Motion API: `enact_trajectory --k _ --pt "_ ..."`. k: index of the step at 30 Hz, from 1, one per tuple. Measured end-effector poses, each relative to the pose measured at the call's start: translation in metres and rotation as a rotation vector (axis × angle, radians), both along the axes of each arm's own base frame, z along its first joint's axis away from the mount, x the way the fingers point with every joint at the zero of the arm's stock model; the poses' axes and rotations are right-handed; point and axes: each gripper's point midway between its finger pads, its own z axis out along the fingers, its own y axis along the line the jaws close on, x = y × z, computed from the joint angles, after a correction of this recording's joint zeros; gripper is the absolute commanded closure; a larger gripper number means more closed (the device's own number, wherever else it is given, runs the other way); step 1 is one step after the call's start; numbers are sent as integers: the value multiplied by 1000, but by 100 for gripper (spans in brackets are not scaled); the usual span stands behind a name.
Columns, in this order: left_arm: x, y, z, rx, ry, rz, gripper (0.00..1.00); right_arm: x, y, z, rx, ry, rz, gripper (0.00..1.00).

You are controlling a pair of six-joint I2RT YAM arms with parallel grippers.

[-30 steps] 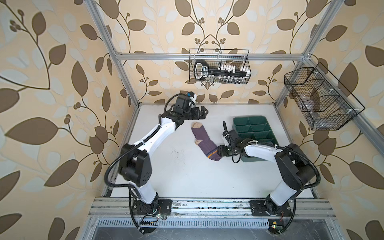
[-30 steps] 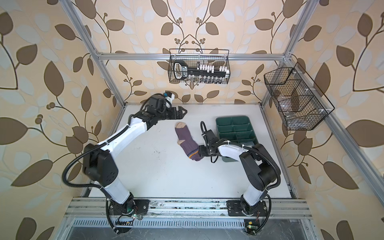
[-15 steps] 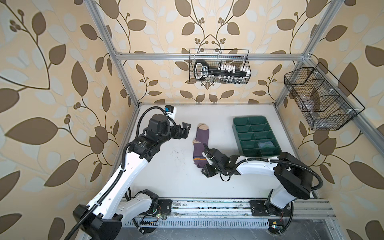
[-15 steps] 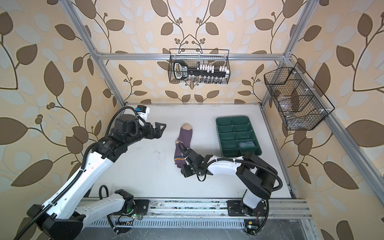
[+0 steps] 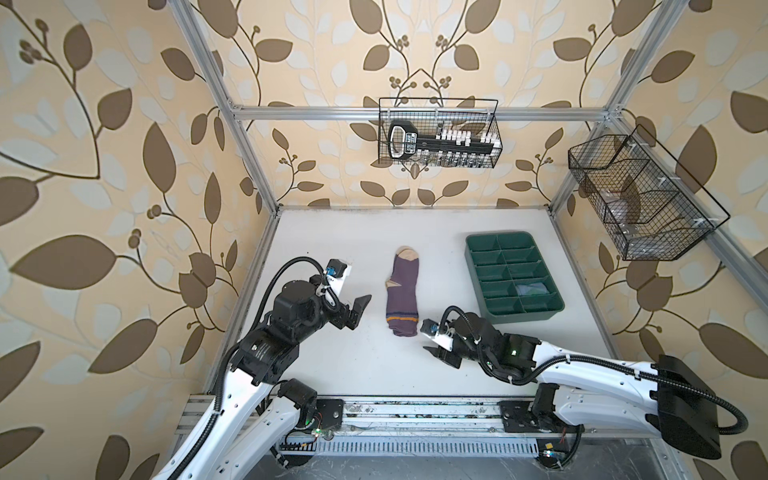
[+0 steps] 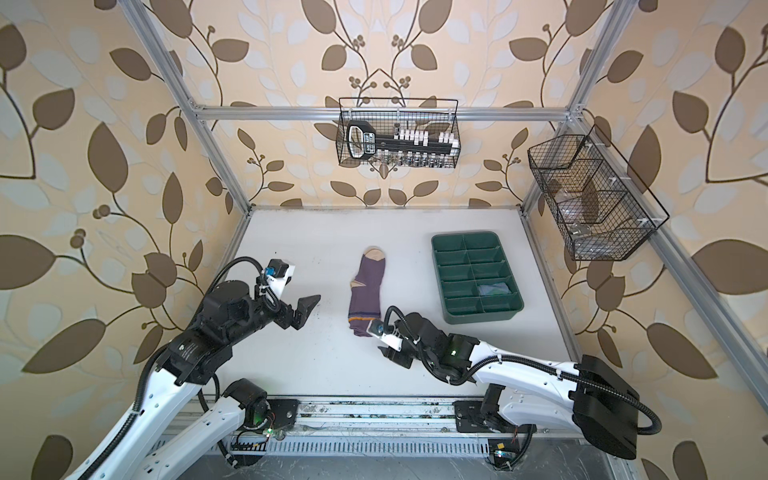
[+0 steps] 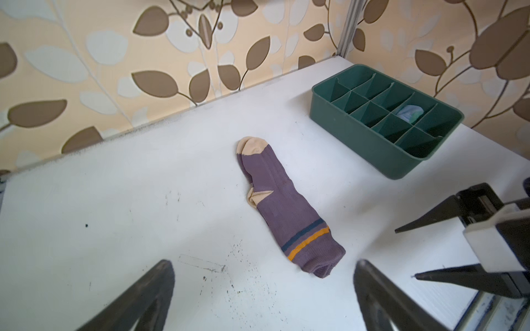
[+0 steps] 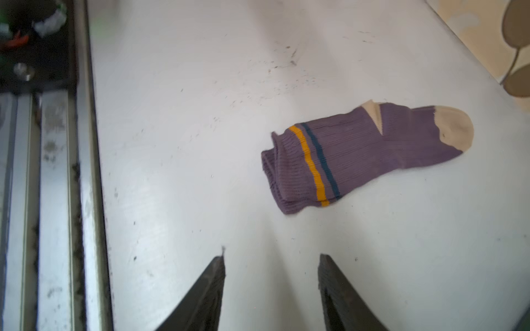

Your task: Roll the socks

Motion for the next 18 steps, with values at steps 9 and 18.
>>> enact_trajectory --k 9,18 --pt "-14 5 -11 32 -97 -34 1 27 8 -71 -402 -203 307 48" --pt "-14 1 -19 40 -99 -53 9 64 44 -77 -403 -317 326 72"
